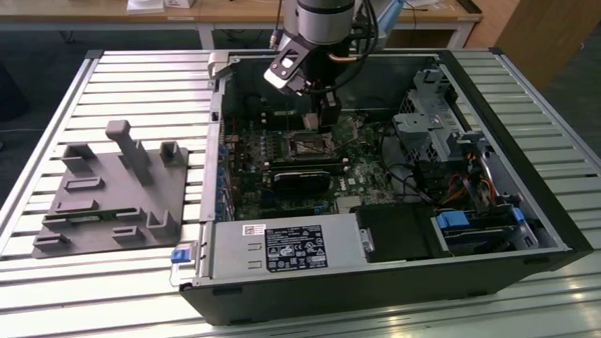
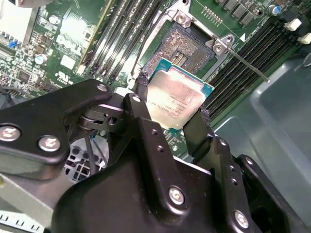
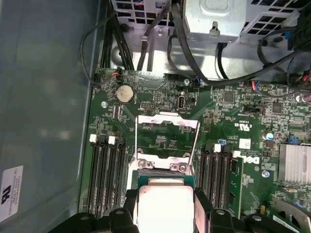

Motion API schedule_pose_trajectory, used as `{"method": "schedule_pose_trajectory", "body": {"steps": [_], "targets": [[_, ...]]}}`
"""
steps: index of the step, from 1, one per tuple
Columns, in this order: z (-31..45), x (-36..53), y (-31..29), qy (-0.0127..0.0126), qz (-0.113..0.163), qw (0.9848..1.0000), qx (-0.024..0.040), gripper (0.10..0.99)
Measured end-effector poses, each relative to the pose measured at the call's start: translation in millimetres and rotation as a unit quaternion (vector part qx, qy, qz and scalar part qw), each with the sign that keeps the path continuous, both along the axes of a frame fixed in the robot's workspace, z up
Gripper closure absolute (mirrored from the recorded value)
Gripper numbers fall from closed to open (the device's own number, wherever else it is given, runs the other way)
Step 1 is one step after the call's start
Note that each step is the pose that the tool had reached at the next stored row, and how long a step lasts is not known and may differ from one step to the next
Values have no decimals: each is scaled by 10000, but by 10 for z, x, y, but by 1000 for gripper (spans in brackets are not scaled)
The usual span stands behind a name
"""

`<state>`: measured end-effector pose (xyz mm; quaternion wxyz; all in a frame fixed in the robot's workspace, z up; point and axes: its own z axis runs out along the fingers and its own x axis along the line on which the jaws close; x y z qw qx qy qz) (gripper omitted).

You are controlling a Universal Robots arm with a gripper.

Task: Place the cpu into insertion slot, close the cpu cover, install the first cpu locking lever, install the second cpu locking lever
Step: 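Place the cpu into insertion slot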

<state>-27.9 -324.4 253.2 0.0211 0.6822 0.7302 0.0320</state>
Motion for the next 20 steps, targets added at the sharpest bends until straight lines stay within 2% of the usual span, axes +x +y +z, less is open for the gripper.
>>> {"method": "schedule_pose_trajectory", "body": {"steps": [7, 14, 20], "targets": [[-74, -60, 5, 0, -107, 9999, -2, 545], [-165, -70, 11, 0, -117, 9999, -1, 545], [-185, -71, 10, 1, -117, 9999, -3, 545]]}}
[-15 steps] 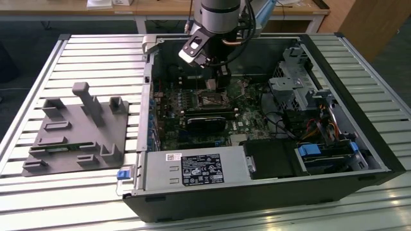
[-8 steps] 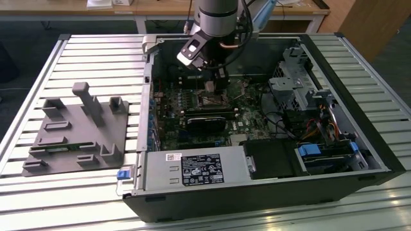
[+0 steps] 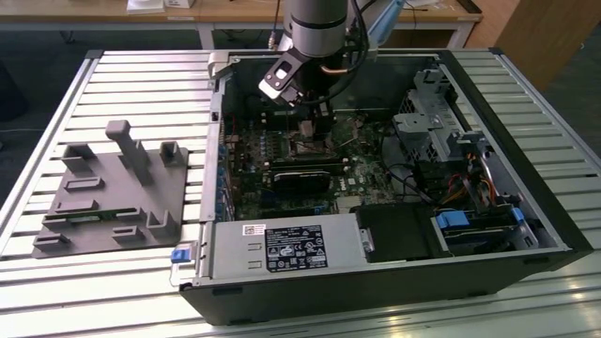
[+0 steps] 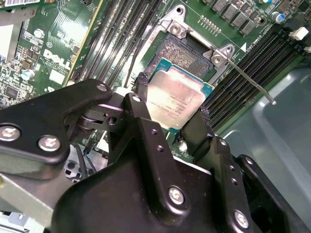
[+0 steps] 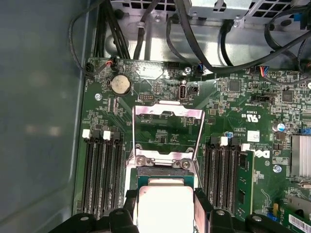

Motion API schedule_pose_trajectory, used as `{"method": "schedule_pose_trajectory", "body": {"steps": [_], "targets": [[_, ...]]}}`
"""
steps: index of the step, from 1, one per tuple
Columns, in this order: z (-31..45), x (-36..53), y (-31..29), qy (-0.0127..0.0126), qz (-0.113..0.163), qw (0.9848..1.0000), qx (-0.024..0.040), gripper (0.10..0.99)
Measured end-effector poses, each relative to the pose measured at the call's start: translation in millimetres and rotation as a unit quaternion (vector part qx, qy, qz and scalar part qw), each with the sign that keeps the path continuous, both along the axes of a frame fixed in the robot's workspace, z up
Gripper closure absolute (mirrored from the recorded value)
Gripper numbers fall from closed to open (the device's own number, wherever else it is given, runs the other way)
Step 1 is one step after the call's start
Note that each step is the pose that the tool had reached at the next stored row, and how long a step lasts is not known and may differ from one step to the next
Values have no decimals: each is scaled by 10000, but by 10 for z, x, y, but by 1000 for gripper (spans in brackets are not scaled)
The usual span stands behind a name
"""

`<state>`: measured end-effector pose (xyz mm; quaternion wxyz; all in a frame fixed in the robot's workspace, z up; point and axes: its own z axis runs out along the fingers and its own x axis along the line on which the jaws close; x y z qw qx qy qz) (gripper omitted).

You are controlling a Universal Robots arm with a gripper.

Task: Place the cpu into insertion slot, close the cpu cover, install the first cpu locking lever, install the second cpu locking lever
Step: 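Place the cpu into insertion slot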

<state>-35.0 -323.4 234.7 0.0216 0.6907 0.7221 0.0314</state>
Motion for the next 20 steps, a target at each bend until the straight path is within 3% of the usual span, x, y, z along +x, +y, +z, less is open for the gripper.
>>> {"method": "schedule_pose_trajectory", "body": {"steps": [8, 20], "targets": [[-25, 0, 4, -1, -6, 10000, 1, 545], [-141, -29, 10, -1, -34, 10000, 2, 545]]}}
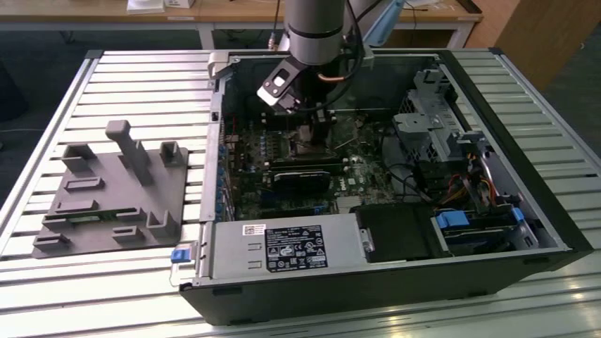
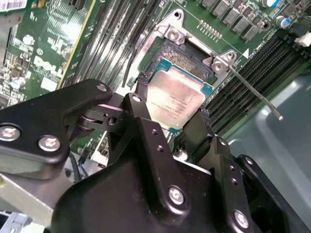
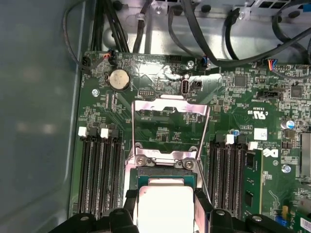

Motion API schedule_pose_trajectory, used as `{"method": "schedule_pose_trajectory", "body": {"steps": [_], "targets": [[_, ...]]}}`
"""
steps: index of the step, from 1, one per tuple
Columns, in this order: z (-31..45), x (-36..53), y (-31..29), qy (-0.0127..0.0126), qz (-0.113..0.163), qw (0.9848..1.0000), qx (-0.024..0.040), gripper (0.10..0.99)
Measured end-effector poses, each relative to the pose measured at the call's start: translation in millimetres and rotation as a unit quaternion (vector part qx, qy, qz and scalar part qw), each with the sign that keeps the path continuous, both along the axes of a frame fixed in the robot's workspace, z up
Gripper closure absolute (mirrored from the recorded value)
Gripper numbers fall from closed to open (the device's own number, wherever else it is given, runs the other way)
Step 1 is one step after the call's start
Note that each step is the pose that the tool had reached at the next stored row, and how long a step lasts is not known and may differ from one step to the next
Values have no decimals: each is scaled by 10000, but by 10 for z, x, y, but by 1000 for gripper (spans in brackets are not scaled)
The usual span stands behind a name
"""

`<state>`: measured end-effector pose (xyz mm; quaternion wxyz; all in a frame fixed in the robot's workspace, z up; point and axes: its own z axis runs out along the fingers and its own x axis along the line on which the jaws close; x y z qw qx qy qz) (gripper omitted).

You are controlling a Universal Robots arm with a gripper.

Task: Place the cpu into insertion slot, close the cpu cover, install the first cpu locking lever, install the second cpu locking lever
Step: 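Place the cpu into insertion slot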

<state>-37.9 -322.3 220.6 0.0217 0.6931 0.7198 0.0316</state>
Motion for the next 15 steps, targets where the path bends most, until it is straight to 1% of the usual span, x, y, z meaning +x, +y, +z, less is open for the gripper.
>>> {"method": "schedule_pose_trajectory", "body": {"steps": [4, 10, 13, 15], "targets": [[-39, -4, 0, 0, -56, 10000, 0, 545], [-82, -5, -1, 0, -58, 10000, -1, 545], [-108, -4, -1, 0, -58, 10000, -10, 545], [-131, -5, -1, 2, -59, 10000, -30, 545]]}}
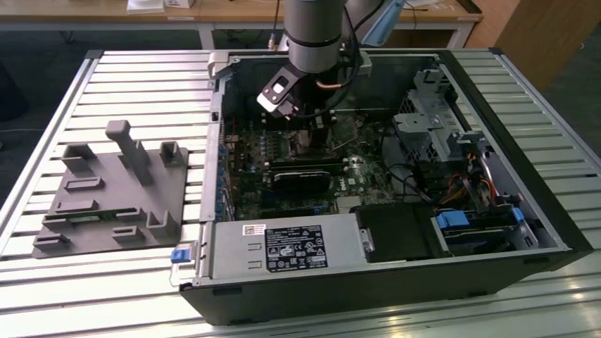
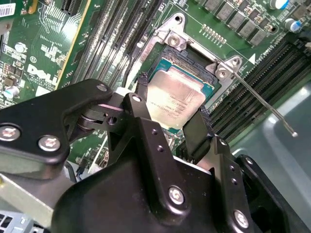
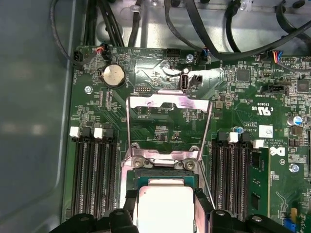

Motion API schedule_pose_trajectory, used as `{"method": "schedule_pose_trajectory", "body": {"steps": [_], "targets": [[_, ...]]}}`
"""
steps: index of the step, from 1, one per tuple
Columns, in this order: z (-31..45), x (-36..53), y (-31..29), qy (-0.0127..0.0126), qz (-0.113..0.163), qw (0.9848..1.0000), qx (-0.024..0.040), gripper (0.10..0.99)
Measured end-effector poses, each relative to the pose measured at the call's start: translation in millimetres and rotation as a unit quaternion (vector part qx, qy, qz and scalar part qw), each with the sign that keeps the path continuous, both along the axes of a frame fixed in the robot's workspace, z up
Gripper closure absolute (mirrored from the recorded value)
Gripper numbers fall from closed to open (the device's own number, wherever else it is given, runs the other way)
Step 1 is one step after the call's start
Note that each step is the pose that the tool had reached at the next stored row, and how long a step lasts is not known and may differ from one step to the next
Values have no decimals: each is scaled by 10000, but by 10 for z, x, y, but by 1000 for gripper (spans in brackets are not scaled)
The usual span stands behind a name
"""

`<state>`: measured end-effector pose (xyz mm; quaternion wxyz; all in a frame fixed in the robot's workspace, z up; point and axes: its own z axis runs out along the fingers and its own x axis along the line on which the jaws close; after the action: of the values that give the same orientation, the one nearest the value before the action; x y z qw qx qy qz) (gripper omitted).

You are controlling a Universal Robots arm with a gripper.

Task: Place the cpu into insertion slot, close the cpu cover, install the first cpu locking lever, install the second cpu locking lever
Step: 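Place the cpu into insertion slot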

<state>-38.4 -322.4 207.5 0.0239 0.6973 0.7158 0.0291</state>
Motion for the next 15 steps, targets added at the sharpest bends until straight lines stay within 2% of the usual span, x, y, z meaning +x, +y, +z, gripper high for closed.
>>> {"method": "schedule_pose_trajectory", "body": {"steps": [3, 6, 15], "targets": [[-29, 0, 0, 9, 0, 10000, -47, 545], [-57, 0, 0, 20, -5, 10000, -48, 545], [-100, 3, 6, 25, -21, 10000, -48, 545]]}}
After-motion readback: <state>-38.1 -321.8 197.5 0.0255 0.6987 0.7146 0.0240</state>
